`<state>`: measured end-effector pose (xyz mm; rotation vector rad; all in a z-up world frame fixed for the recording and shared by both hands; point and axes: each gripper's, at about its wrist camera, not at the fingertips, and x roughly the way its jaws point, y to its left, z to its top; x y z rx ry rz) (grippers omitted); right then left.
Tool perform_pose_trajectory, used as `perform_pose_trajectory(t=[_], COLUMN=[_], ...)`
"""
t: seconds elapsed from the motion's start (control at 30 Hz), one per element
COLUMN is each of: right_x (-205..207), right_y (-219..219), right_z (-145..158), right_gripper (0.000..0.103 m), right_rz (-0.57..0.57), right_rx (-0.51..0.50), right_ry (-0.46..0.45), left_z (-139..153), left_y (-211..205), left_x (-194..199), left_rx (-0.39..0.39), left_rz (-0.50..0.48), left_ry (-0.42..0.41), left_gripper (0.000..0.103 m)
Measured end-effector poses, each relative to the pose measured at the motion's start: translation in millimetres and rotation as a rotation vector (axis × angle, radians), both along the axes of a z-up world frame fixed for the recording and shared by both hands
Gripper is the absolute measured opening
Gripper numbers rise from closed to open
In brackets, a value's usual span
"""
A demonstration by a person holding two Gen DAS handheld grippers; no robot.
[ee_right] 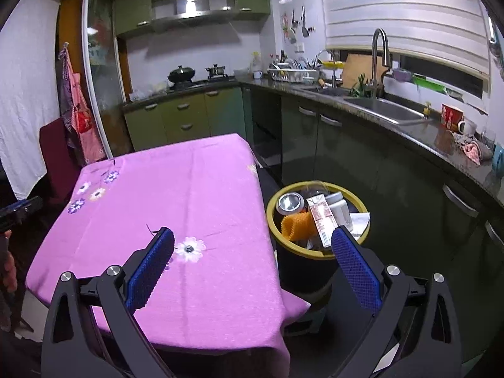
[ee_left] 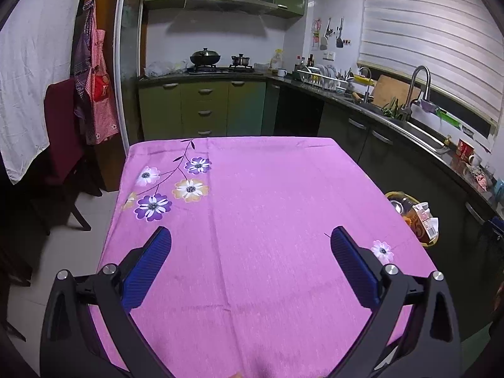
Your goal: Collect trash
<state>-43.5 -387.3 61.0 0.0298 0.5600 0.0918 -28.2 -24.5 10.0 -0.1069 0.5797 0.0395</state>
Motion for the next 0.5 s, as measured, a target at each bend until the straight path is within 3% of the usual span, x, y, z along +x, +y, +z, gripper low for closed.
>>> perform_pose_trajectory(t=[0.5], right_x=[-16], right_y=[5], right_z=[11], right_gripper=[0.098], right_rz=[0.006], right_rx=[-0.007], right_ry=[-0.032], left_z=[4], left_y=[-1], left_x=[-18], left_rx=[0.008], left_rz=[-0.011], left_ry=[-0.018], left_gripper=[0.097])
